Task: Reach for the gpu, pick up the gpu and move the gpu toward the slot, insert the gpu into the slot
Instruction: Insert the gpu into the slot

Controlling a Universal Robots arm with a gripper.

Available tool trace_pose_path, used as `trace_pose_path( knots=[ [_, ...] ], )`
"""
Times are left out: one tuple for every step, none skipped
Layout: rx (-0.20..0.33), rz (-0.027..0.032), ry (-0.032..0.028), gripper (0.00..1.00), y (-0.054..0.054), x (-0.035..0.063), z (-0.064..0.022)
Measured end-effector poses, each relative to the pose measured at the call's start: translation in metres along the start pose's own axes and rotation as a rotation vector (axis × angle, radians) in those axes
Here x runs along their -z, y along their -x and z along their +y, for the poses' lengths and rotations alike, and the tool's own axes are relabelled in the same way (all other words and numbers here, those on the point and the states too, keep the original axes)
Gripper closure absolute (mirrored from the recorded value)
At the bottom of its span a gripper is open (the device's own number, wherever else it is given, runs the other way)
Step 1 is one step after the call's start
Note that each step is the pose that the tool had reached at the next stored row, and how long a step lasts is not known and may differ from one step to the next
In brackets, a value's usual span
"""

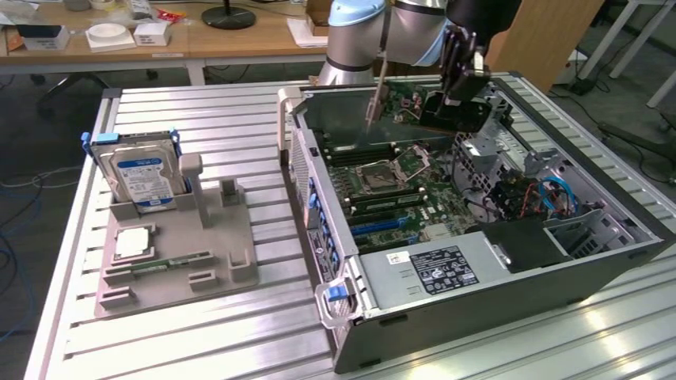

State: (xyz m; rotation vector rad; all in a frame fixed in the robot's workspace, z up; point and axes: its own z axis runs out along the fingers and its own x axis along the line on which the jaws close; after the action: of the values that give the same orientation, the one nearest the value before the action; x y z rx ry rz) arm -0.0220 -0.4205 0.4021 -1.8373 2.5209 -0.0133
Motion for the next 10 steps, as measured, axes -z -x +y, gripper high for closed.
trace_pose_path(
  knots=[
    [0.017,-0.0003,0.0002,0.73,0.0000,0.0000,0.0000],
    [0.034,-0.0007,0.0004,0.73,0.0000,0.0000,0.0000],
    [0.051,-0.0010,0.0007,0.73,0.0000,-0.0001,0.0001],
    [0.068,-0.0014,0.0008,0.73,0.0000,-0.0001,0.0001],
    [0.084,-0.0017,0.0011,0.73,0.0000,-0.0001,0.0001],
    [0.101,-0.0020,0.0013,0.73,-0.0001,-0.0001,0.0001],
    [0.119,-0.0024,0.0014,0.73,0.0000,-0.0002,0.0001],
    [0.135,-0.0029,0.0014,0.73,0.0000,-0.0002,0.0001],
    [0.151,-0.0034,0.0014,0.73,0.0000,-0.0002,0.0001],
    [0.168,-0.0038,0.0015,0.73,0.0000,-0.0003,0.0001]
  ],
)
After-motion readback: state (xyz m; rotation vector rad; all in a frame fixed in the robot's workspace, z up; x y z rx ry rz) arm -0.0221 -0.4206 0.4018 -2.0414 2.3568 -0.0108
